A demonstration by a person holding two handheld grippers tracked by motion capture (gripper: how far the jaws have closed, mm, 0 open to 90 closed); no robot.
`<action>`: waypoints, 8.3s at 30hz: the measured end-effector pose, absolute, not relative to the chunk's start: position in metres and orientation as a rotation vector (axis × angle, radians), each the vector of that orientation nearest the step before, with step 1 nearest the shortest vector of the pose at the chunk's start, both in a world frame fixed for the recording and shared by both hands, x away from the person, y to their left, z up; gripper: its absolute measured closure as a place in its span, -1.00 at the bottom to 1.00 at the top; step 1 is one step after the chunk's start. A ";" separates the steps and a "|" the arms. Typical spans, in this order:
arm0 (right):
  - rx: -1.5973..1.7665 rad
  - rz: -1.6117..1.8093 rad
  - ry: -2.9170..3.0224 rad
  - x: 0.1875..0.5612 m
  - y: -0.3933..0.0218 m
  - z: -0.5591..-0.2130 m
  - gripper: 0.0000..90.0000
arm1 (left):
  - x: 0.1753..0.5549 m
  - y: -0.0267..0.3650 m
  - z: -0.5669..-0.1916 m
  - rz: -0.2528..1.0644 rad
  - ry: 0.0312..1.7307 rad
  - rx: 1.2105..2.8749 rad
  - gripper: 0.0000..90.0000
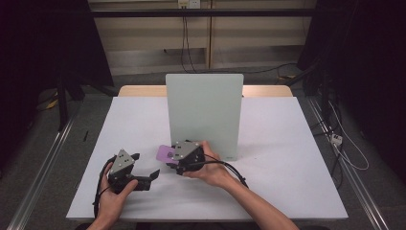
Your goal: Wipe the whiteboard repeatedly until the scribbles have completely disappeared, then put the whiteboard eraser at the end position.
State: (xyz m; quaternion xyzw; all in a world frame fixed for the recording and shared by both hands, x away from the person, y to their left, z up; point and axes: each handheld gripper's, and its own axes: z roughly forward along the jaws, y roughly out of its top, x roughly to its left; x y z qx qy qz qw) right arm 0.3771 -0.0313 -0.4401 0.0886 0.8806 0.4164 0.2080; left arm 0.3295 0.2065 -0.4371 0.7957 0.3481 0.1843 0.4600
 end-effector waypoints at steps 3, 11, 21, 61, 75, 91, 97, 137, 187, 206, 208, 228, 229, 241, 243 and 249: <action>0.245 1.171 2.454 0.378 -0.022 -0.442 -0.08 | 0.330 0.206 -0.437 0.453 0.851 1.959 -0.89; 0.245 1.156 2.459 0.377 -0.027 -0.442 -0.08 | 0.334 0.207 -0.438 0.450 0.855 1.959 -0.89; 0.331 1.148 2.378 0.369 -0.087 -0.431 -0.08 | 0.331 0.208 -0.438 0.461 0.863 1.962 -0.89; 0.694 1.311 2.456 0.367 -0.170 -0.393 -0.08 | 0.328 0.213 -0.439 0.465 0.886 1.956 -0.89; 0.727 1.246 2.559 0.357 -0.174 -0.397 -0.08 | 0.327 0.208 -0.437 0.468 0.871 1.967 -0.89; 0.716 1.192 2.692 0.345 -0.167 -0.399 -0.08 | 0.327 0.209 -0.437 0.466 0.874 1.964 -0.89; 0.685 1.163 2.724 0.339 -0.158 -0.397 -0.08 | 0.327 0.208 -0.437 0.460 0.876 1.958 -0.89; 0.578 0.971 2.916 0.339 -0.113 -0.419 -0.08 | 0.329 0.208 -0.437 0.462 0.870 1.966 -0.89; 0.655 0.954 2.899 0.338 -0.114 -0.444 -0.44 | 0.330 0.206 -0.438 0.450 0.870 1.966 -0.89; 0.729 1.097 2.818 0.338 -0.127 -0.436 -0.82 | 0.332 0.204 -0.439 0.452 0.885 1.971 -0.89; 0.762 1.115 2.796 0.338 -0.129 -0.434 -0.82 | 0.332 0.205 -0.438 0.456 0.882 1.969 -0.89; 0.940 1.253 2.497 0.338 -0.143 -0.421 -0.79 | 0.331 0.213 -0.436 0.477 0.915 1.935 -0.89; 0.945 1.246 2.494 0.337 -0.145 -0.421 -0.79 | 0.331 0.213 -0.436 0.477 0.913 1.936 -0.89; 1.035 1.233 2.342 0.329 -0.172 -0.422 -0.80 | 0.332 0.215 -0.436 0.477 0.936 1.919 -0.90; 1.045 1.230 2.330 0.328 -0.176 -0.422 -0.79 | 0.333 0.215 -0.435 0.474 0.936 1.920 -0.89; 1.104 1.259 2.230 0.324 -0.192 -0.424 -0.82 | 0.333 0.216 -0.435 0.473 0.942 1.918 -0.89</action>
